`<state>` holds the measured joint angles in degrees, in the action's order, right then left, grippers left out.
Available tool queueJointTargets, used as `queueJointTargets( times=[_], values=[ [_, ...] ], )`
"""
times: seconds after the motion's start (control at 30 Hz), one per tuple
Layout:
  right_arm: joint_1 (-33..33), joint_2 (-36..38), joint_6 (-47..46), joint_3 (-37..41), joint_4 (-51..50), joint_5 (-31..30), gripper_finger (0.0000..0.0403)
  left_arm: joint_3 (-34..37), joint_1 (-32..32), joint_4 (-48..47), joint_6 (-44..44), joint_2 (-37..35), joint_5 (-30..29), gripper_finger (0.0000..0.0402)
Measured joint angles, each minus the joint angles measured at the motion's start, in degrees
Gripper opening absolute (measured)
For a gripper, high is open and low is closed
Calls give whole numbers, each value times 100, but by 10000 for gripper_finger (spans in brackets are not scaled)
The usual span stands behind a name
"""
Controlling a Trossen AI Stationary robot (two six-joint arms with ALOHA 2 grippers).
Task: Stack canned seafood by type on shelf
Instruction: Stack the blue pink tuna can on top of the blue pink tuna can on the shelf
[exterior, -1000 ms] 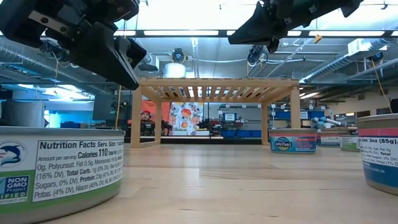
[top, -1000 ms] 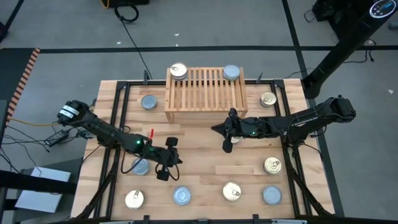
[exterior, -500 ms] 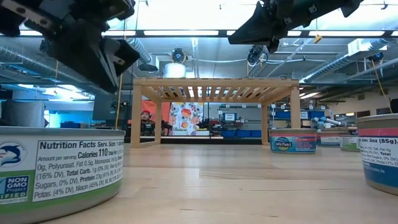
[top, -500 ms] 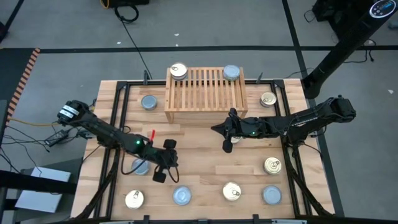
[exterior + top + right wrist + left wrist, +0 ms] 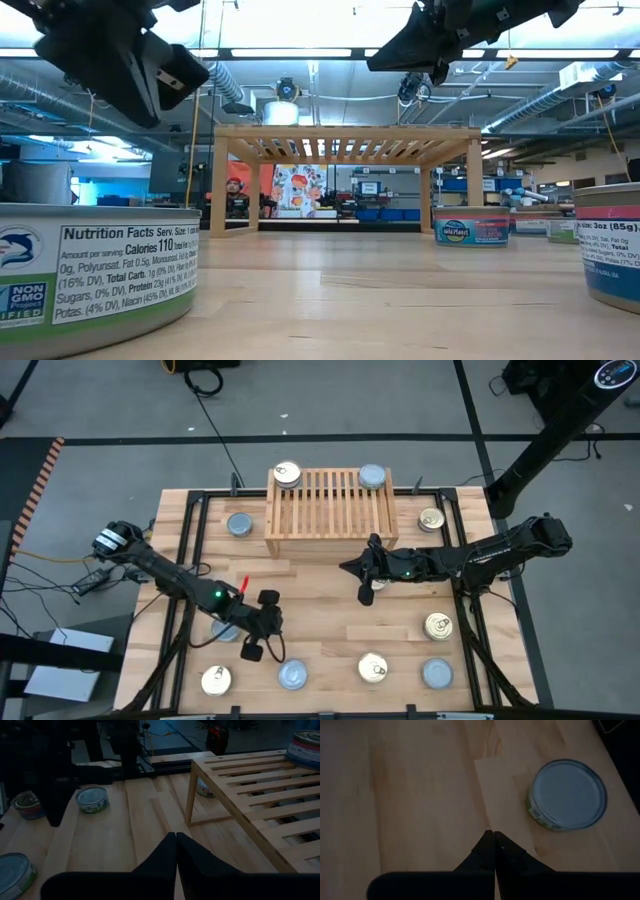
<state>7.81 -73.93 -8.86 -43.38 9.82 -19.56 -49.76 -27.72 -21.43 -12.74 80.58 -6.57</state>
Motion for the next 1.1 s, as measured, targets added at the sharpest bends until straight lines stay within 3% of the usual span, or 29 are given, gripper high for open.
queueJointTargets(
  times=[0.33,0.47,0.7,0.9,1.1],
  values=[
    [0,0,0,-1,0,1,27,0,81,227,-52,32,-575,0],
    [0,0,0,-1,0,-1,24,7,452,1044,638,283,-583,0],
    [0,0,1,0,153,-2,26,4,1017,2931,1766,1166,-201,0],
    [-118,0,329,-2,606,-2,27,7,1287,3402,2025,1592,-32,0],
    [-125,1,118,-2,443,17,22,4,1506,3865,2458,1663,202,0]
  ],
)
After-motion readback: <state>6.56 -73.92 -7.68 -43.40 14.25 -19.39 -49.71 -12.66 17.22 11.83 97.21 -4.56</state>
